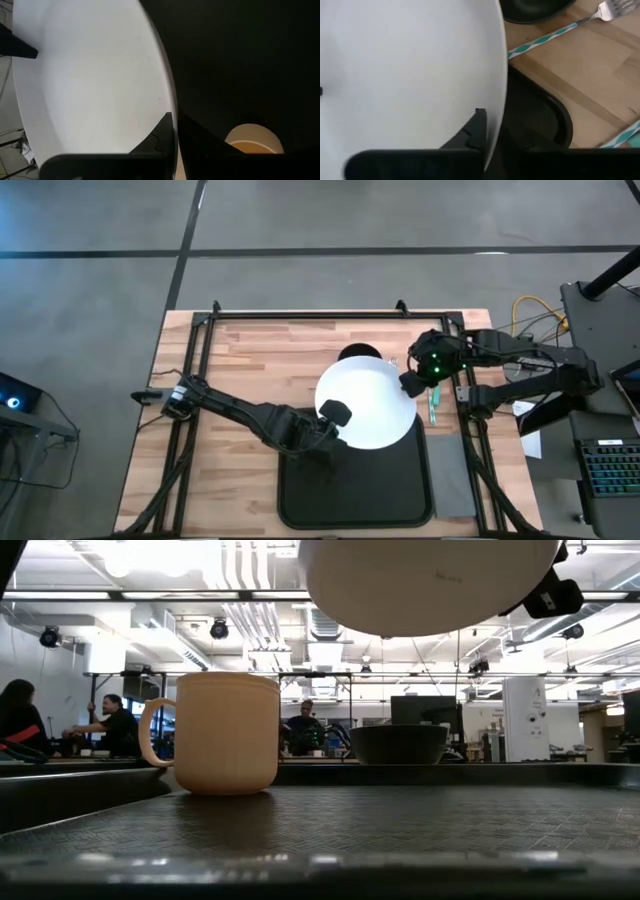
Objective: Set up tray
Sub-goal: Put the white plate on the bottom right of the yellow cup on the black serving tray
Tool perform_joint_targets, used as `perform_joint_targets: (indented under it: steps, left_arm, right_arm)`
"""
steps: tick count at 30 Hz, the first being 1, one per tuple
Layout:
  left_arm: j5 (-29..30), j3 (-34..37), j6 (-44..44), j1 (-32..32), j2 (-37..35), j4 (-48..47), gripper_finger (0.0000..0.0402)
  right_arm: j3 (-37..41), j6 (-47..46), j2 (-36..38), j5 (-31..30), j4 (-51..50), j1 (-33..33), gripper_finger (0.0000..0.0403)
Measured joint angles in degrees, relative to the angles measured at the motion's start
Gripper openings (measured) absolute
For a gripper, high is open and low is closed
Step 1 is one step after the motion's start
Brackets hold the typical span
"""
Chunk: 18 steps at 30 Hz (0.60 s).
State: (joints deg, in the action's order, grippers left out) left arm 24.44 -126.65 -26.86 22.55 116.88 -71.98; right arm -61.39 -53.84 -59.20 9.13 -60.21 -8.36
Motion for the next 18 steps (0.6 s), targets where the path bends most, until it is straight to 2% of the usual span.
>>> perform_joint_targets:
  steps: [8,18]
  left_arm:
    - [2.1,0.0,11.9,1.0,-0.1,-0.3,0.0013]
    - [10.0,0.0,25.8,4.2,-0.5,-4.3,0.0142]
  right_arm:
    - [0.0,0.5,-0.2,-1.0,2.1,0.0,0.0013]
    - [0.1,1.1,-0.2,-1.9,1.8,0.8,0.0011]
